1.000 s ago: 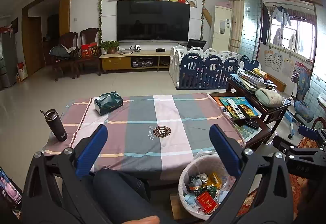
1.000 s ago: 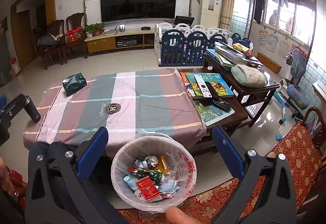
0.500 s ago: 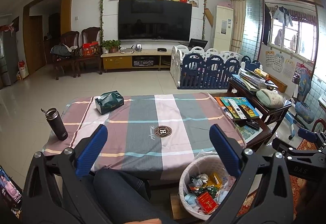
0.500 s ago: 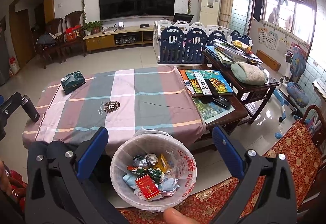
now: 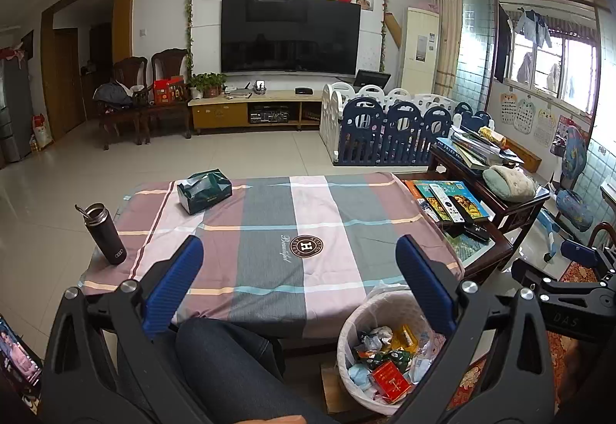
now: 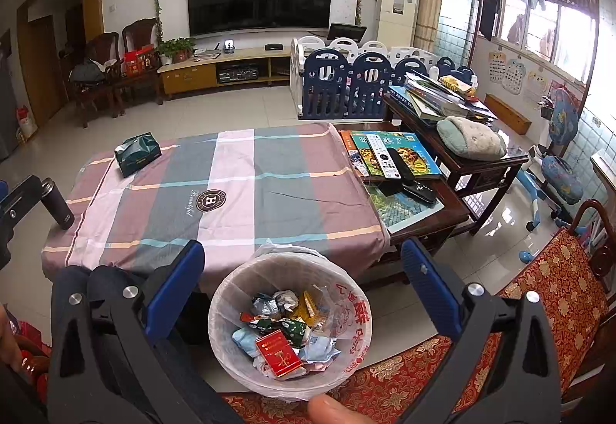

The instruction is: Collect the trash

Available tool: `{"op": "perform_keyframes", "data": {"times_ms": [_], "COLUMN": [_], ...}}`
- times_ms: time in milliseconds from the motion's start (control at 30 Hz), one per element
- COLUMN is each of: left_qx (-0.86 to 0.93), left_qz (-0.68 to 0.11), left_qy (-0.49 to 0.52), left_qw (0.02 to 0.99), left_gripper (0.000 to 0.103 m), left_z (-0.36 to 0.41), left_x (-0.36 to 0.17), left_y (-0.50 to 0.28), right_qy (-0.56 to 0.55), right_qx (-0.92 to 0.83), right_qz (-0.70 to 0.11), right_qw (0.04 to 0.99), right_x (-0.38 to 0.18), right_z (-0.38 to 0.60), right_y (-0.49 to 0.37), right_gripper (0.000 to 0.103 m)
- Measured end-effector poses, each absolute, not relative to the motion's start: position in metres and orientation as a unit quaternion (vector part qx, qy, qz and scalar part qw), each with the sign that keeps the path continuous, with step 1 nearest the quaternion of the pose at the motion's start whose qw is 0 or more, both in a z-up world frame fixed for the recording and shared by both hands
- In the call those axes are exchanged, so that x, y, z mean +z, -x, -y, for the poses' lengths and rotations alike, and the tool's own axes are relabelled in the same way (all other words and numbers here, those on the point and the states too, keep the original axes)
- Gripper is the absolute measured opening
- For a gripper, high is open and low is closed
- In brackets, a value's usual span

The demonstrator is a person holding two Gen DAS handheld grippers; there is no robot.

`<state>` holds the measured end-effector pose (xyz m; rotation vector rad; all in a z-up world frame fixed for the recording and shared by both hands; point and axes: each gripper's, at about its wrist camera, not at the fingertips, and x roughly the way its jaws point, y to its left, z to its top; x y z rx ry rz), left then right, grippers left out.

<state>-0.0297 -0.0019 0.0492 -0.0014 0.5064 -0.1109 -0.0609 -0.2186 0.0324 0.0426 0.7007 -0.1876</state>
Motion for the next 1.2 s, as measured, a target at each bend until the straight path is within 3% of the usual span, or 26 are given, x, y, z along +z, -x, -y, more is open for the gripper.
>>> {"op": "perform_keyframes", "data": {"times_ms": [1200], "left_qx": [-0.058], "left_qz": [-0.260], "left_qy": [0.001], "left_qw": [0.964], "left_gripper": [0.100], "left_z": [0.006], "left_x": [0.040], "left_y": [0.031], "right_qy": [-0.026], "right_qx": [-0.087], "right_qz": [-0.356], "right_qw": [0.930], "right_x": [0.018], "right_z": [0.219], "right_y": [0.058], "right_gripper": [0.100]}}
